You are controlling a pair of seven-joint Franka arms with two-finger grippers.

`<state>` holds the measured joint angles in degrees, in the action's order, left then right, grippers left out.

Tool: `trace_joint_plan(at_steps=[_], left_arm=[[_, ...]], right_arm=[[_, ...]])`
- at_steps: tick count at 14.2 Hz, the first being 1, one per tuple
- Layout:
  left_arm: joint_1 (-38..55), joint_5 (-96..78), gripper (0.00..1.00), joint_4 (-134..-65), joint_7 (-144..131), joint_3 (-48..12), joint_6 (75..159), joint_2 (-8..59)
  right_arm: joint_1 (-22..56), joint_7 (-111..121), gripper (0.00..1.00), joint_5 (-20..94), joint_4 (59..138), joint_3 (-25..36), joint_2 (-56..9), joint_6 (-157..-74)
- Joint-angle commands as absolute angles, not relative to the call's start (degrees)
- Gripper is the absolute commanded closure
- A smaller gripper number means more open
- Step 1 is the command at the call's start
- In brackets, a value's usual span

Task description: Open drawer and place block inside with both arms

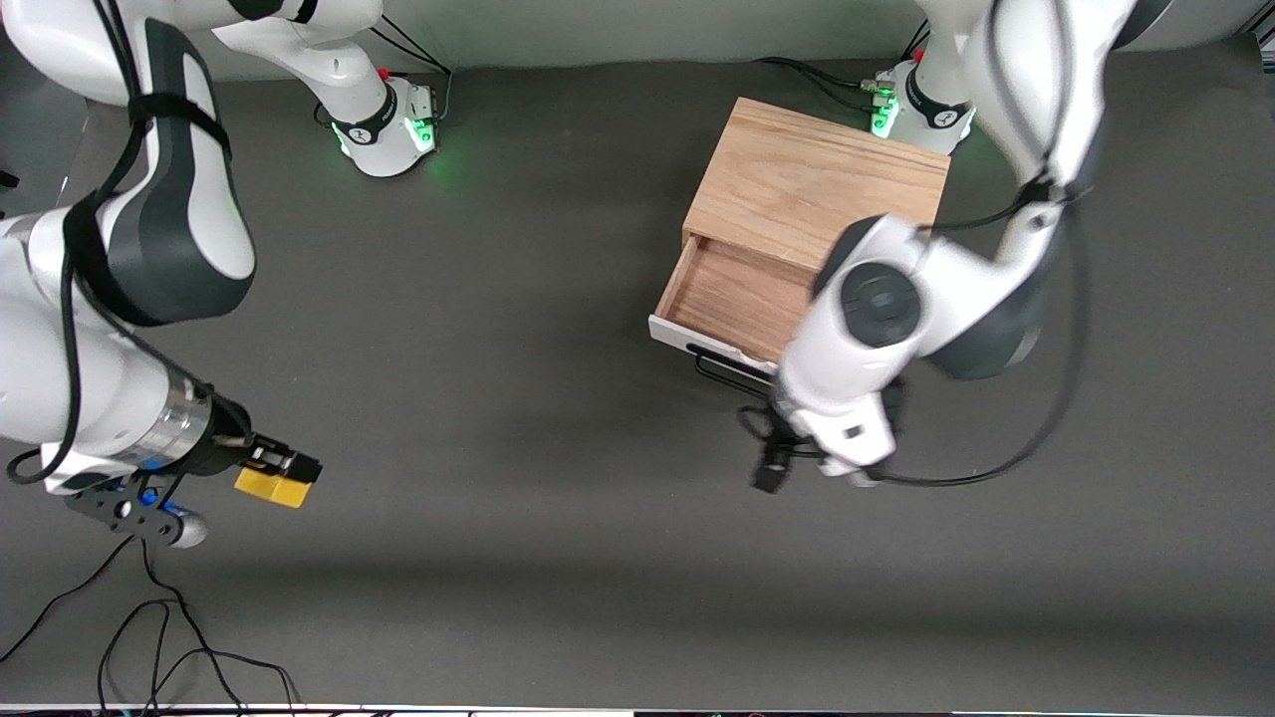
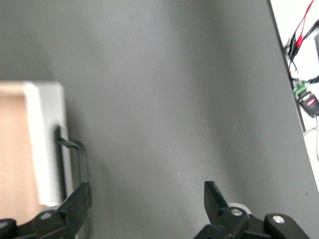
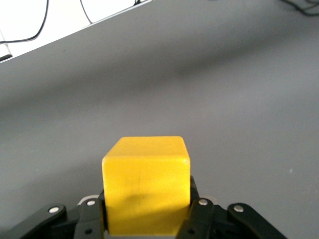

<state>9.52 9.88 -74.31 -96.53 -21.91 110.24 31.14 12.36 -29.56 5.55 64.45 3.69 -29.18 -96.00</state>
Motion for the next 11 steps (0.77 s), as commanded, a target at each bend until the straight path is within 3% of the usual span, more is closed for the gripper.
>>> trace_joint_plan(at_steps=[1, 8, 11], left_arm=[[4.50, 5.90, 0.00, -76.29, -85.56, -22.15, 101.64, 24.19], [-10.53, 0.62, 0.00, -77.16, -44.98, -22.06, 83.08, 15.22], [-15.72, 0.18, 0.00, -82.60, -28.88, -21.88, 82.18, 9.51]], right_arm=[[13.61, -34.35, 1.00, 8.08, 65.13, 3.87, -26.55, -94.66], [28.80, -55.44, 1.00, 8.00, 64.86, 3.95, -25.49, -94.83], [35.84, -58.62, 1.00, 8.09, 64.86, 3.87, -26.01, -95.45]])
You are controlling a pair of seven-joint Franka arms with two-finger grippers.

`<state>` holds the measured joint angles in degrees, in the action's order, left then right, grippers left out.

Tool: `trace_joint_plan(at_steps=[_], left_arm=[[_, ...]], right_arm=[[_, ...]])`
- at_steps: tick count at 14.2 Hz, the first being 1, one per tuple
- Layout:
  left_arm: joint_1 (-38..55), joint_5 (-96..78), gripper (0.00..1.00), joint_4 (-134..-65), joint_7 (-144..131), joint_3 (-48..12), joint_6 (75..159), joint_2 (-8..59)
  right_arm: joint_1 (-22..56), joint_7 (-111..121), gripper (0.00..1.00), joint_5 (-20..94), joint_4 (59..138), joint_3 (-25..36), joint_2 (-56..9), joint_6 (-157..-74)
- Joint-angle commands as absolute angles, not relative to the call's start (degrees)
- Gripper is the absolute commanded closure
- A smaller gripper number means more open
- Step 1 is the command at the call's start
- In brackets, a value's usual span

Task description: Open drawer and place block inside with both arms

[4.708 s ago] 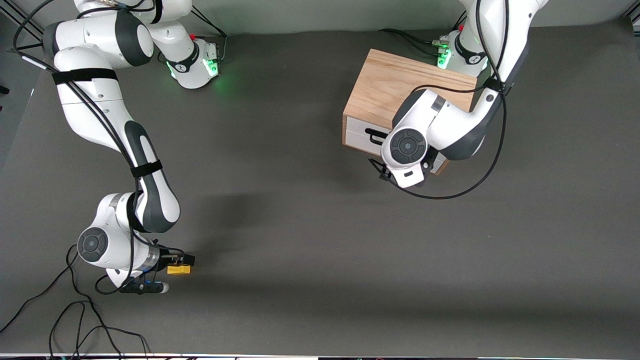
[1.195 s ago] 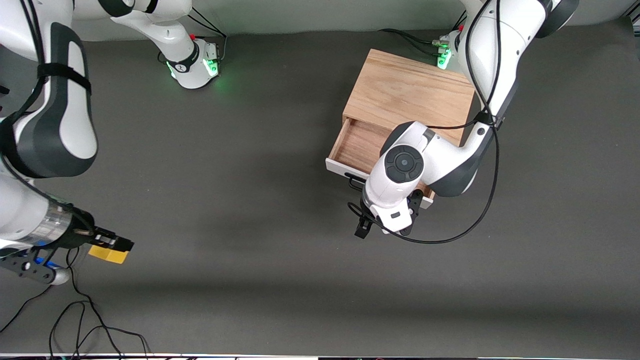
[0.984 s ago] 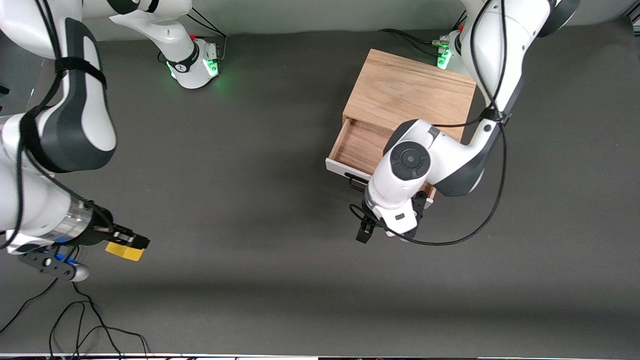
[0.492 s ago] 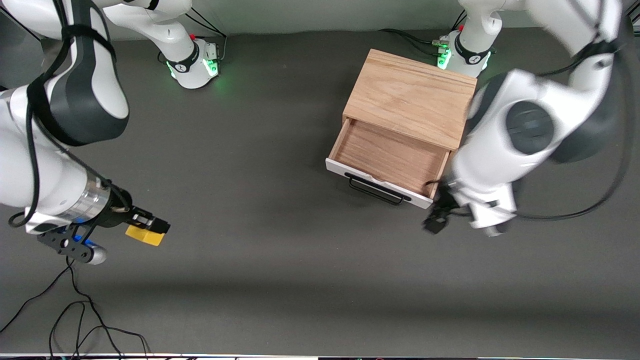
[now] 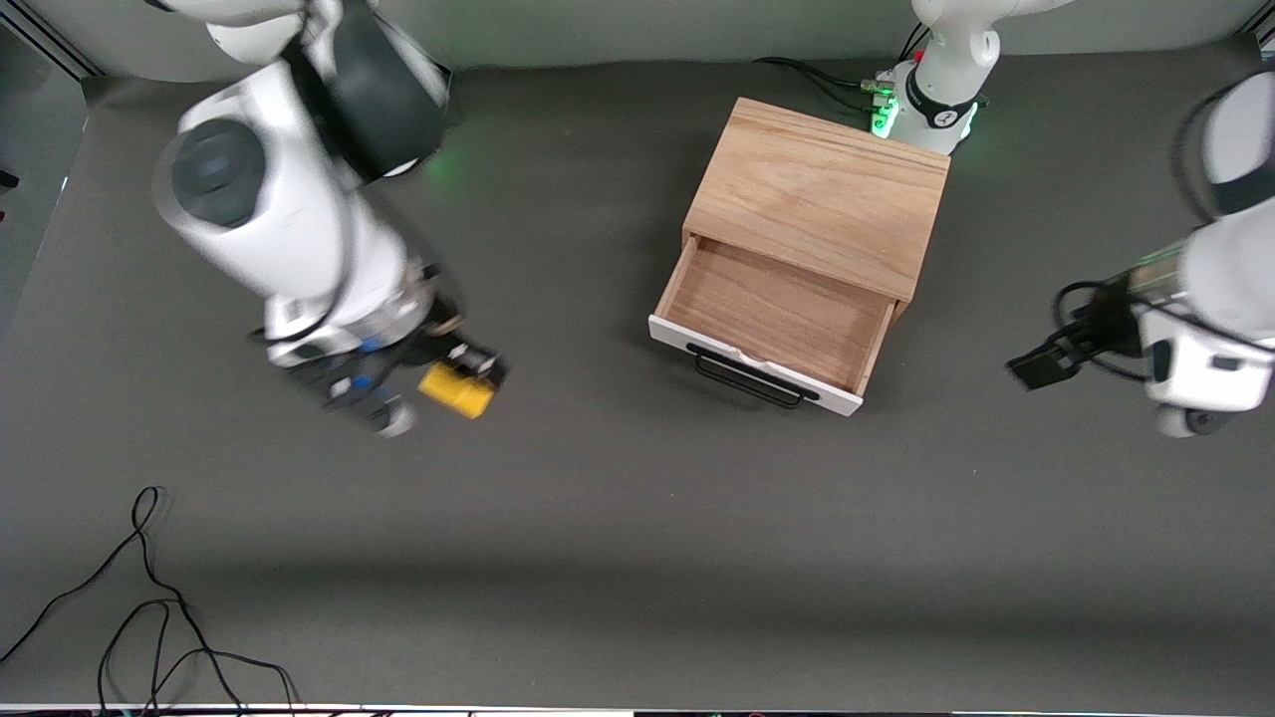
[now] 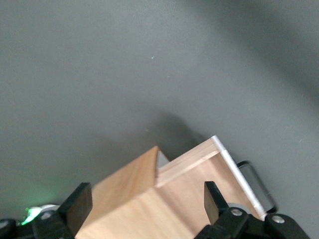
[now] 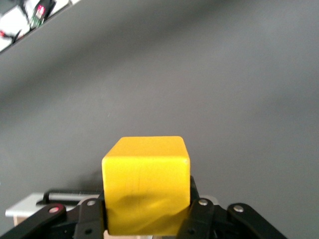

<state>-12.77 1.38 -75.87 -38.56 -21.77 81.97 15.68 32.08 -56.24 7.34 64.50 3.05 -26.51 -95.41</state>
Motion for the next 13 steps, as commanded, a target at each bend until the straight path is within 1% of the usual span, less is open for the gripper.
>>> trace_joint_plan(at_steps=[1, 2, 3, 5, 7, 8, 10, 13], left_arm=[[-16.25, 0.18, 0.00, -84.44, -24.74, -21.62, 82.53, 8.01], [-16.87, 0.26, 0.00, -85.94, -20.78, -21.27, 82.88, 6.61], [-18.01, 0.35, 0.00, -87.61, -16.65, -21.18, 83.32, 5.11], [-18.81, 0.44, 0.00, -92.43, -11.10, -21.01, 86.47, 1.60], [-18.81, 0.61, 0.00, -98.58, -7.06, -20.22, 90.86, -2.53], [-18.81, 0.88, 0.00, -100.44, -3.90, -20.21, 92.44, -3.85], [-18.72, 1.14, 0.00, -100.99, -1.15, -20.21, 93.69, -4.13], [-18.72, 1.14, 0.00, -100.90, -1.49, -20.21, 93.78, -4.04]], right_arm=[[37.86, -59.75, 1.00, 8.09, 64.95, 3.78, -26.54, -95.71], [40.06, -60.37, 1.00, 8.09, 64.86, 3.69, -27.94, -96.84], [40.69, -60.64, 1.00, 8.35, 64.95, 3.52, -29.34, -99.12], [40.78, -62.13, 1.00, 10.10, 64.52, 1.15, -32.85, -101.50], [40.78, -65.55, 1.00, 10.11, 61.98, -1.48, -36.63, -104.40], [40.78, -67.05, 1.00, 10.11, 59.79, -2.63, -39.09, -105.02], [41.22, -68.72, 1.00, 9.93, 57.31, -5.26, -42.61, -105.03], [44.29, -70.31, 1.00, 9.84, 57.48, -5.71, -44.55, -105.20]])
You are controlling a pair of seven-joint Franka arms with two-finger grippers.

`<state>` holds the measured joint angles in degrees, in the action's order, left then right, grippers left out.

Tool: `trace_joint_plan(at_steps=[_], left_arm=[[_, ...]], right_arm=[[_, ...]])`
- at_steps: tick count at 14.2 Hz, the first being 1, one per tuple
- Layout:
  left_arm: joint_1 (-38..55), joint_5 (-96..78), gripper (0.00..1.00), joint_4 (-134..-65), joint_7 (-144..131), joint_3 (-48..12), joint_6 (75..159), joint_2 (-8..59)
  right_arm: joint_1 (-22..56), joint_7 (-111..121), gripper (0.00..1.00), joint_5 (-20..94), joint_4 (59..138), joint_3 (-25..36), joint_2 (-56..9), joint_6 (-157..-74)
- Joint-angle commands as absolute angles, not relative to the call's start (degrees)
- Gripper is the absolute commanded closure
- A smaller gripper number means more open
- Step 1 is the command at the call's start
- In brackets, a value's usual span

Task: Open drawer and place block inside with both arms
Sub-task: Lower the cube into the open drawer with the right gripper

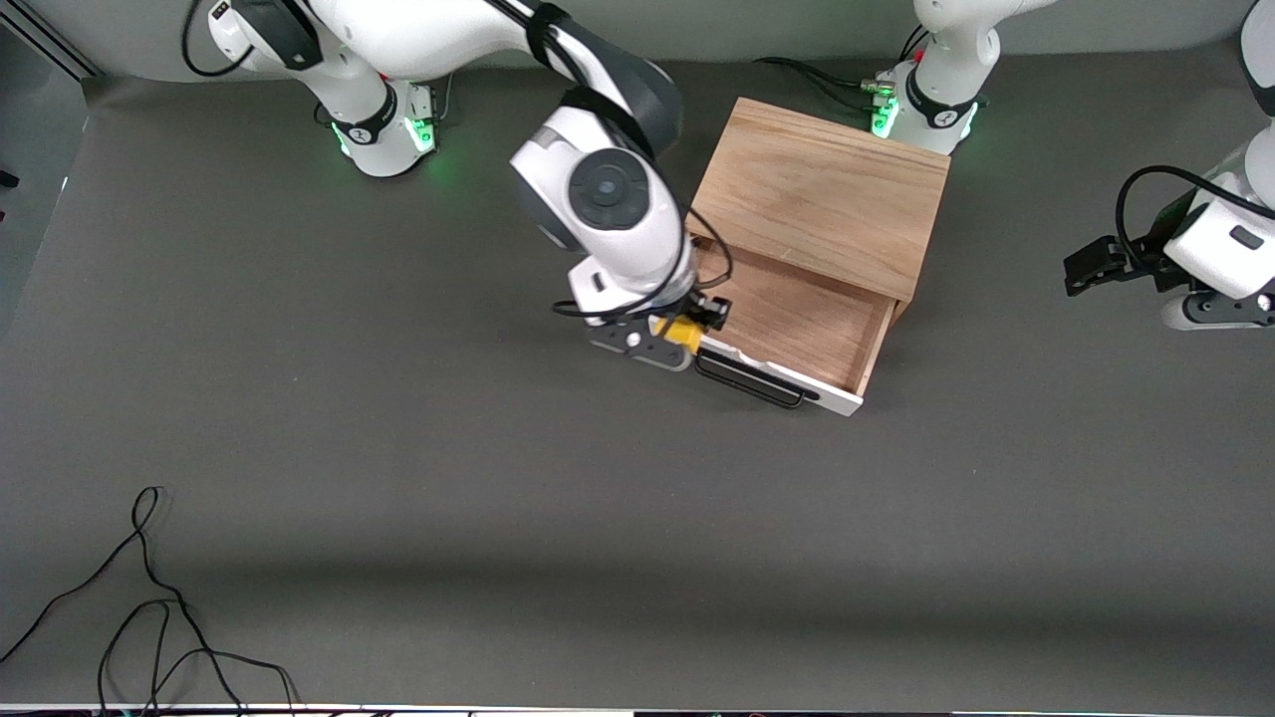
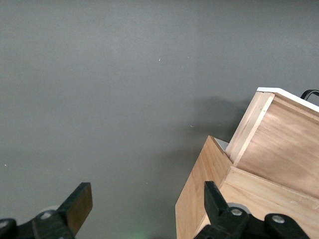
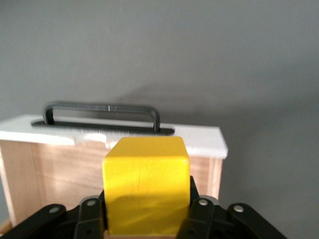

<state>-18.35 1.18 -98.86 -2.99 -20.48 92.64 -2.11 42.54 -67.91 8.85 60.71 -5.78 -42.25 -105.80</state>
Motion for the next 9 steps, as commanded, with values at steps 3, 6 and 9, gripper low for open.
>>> trace_joint_plan(at_steps=[3, 6, 9], left_arm=[[-18.81, 0.36, 0.00, -99.50, -1.32, -20.13, 94.39, -3.43], [-18.72, 0.35, 0.00, -97.12, -0.71, -20.13, 94.04, -2.29], [-18.72, 0.44, 0.00, -97.12, -0.62, -20.13, 94.48, -2.11]], right_arm=[[46.49, -71.97, 1.00, 9.76, 57.66, -5.71, -46.13, -106.17], [47.90, -72.07, 1.00, 9.40, 57.75, -5.71, -47.72, -106.43], [49.04, -72.16, 1.00, 9.32, 57.83, -5.36, -49.39, -107.75]])
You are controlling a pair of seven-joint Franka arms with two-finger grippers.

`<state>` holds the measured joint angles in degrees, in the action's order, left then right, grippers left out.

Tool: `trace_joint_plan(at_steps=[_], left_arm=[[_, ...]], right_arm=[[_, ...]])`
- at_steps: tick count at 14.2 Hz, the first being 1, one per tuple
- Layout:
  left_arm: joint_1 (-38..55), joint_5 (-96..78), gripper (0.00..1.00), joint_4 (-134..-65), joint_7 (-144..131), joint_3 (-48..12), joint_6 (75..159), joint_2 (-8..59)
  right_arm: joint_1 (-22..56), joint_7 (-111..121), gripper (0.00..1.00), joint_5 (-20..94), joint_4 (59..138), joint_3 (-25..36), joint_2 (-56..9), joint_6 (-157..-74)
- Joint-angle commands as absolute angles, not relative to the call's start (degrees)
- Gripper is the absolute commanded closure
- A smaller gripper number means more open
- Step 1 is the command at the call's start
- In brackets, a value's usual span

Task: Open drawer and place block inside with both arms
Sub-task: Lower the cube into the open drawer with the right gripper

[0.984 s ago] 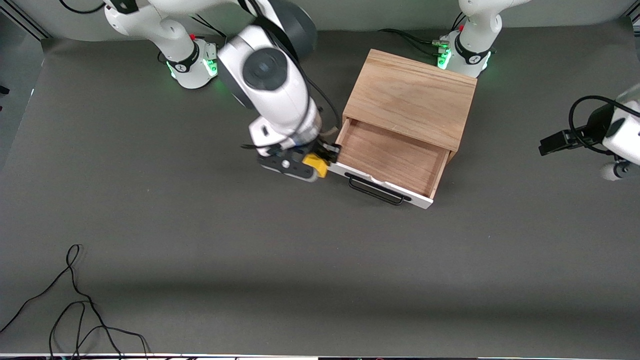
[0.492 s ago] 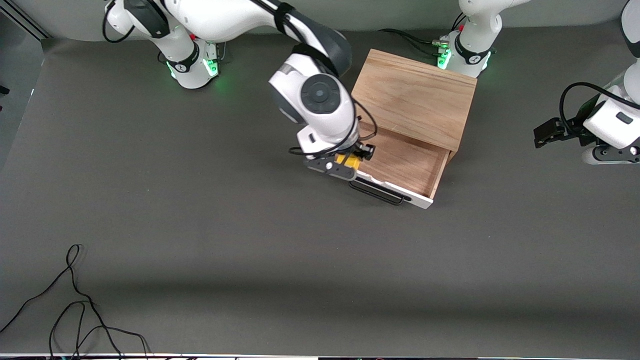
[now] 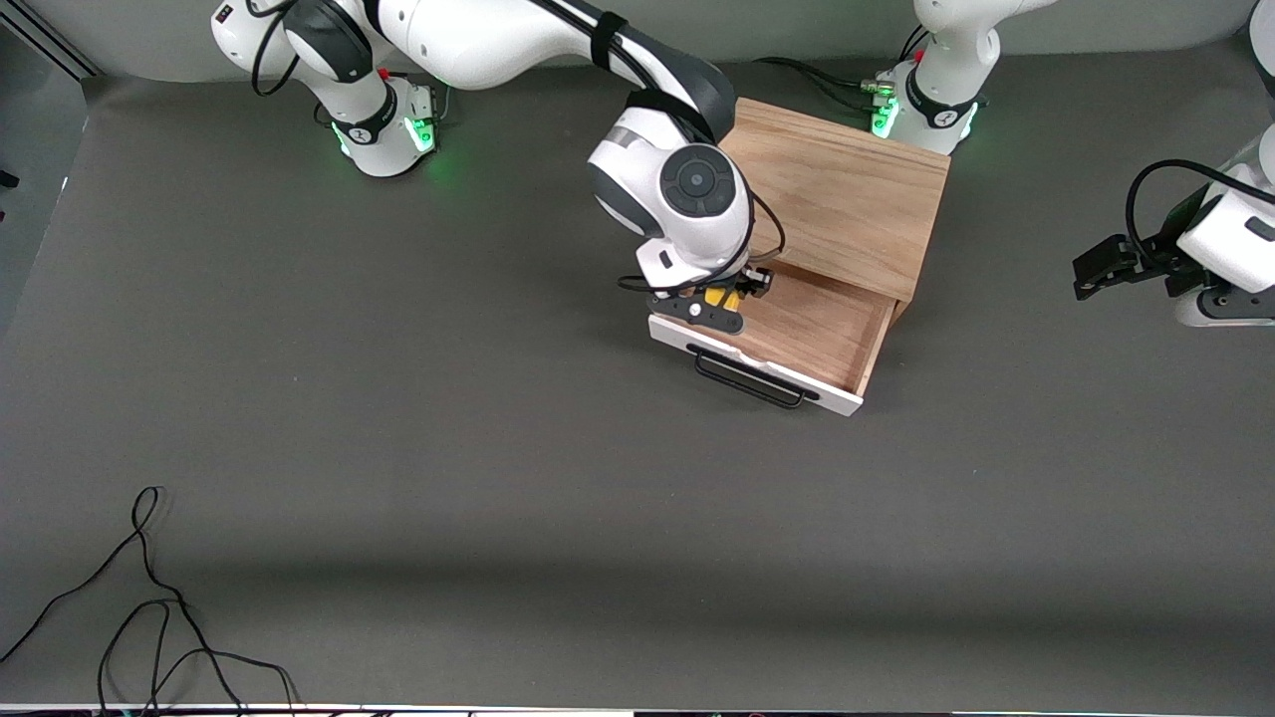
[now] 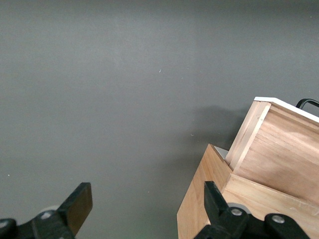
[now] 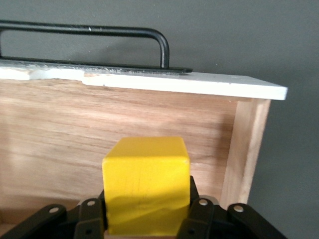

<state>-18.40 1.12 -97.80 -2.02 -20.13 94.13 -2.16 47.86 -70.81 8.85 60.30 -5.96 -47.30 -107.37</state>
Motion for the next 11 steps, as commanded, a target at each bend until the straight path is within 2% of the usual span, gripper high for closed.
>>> trace_joint_plan(at_steps=[1, 5, 6, 9, 10, 11], left_arm=[[-17.42, 0.35, 0.00, -97.03, -0.62, -19.43, 94.57, -2.02], [3.20, 0.35, 0.00, -95.89, -0.70, 0.22, 94.66, -1.58], [5.34, 0.44, 0.00, -95.63, -0.70, 2.35, 94.66, -1.50], [5.27, 0.44, 0.00, -94.75, -0.70, 2.37, 94.75, -0.97], [5.27, 0.44, 0.00, -93.79, -1.05, 2.37, 94.66, -0.27], [5.10, 0.44, 0.00, -93.00, -1.05, 2.37, 94.57, 0.17]], right_arm=[[49.30, -72.16, 1.00, 9.32, 57.92, -5.27, -49.66, -108.19], [50.10, -72.16, 1.00, 8.00, 57.92, -5.10, -51.32, -108.90], [50.10, -72.16, 1.00, 7.82, 57.92, -5.01, -51.68, -108.98], [50.71, -72.25, 1.00, 5.98, 58.01, -5.10, -52.29, -109.34], [51.15, -72.25, 0.77, 5.89, 58.01, -5.01, -52.29, -109.34], [51.15, -72.16, 0.29, 4.93, 58.01, -5.01, -52.38, -109.34]])
